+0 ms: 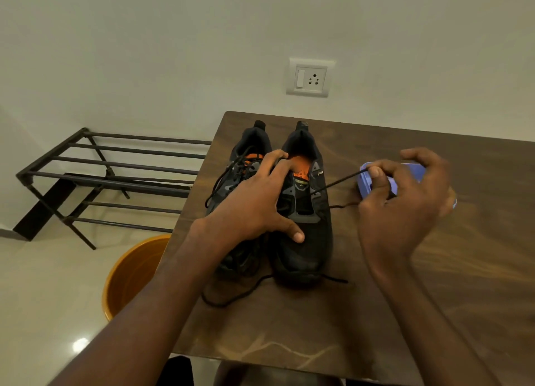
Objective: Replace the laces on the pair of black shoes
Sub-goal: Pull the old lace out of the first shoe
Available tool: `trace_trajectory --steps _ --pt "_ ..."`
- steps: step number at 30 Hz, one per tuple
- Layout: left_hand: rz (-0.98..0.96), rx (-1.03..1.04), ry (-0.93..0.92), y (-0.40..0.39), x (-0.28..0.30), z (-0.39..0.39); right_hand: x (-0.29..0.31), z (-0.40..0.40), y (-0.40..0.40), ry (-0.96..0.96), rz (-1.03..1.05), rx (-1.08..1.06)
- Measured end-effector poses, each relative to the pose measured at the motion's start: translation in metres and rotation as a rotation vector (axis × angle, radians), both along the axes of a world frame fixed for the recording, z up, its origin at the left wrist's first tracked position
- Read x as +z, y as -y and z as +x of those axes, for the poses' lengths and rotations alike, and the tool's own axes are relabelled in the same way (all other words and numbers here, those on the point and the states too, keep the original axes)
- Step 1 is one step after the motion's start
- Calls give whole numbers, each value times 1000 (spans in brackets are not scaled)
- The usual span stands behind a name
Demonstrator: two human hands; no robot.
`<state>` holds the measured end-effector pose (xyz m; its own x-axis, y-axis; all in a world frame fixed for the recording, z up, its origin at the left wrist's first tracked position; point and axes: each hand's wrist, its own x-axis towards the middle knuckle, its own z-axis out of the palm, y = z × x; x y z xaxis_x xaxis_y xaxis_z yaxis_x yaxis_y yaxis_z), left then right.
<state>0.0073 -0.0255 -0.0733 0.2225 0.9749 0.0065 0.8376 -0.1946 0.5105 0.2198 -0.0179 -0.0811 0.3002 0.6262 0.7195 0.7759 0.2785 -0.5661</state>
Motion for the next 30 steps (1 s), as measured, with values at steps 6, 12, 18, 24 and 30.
trace_trajectory --steps 6,12,18,24,30 --pt "24 -6 -22 1 0 1 -16 -31 5 478 -339 313" --pt "3 2 -25 2 3 3 -13 -25 5 208 -269 200" --pt "-26 30 -18 2 3 5 0 8 -6 -180 -258 72" --pt "-29 -76 -36 5 1 5 -12 8 -8 18 -554 38" --pt "188 -88 -175 9 2 12 -7 5 -2 190 -649 219"
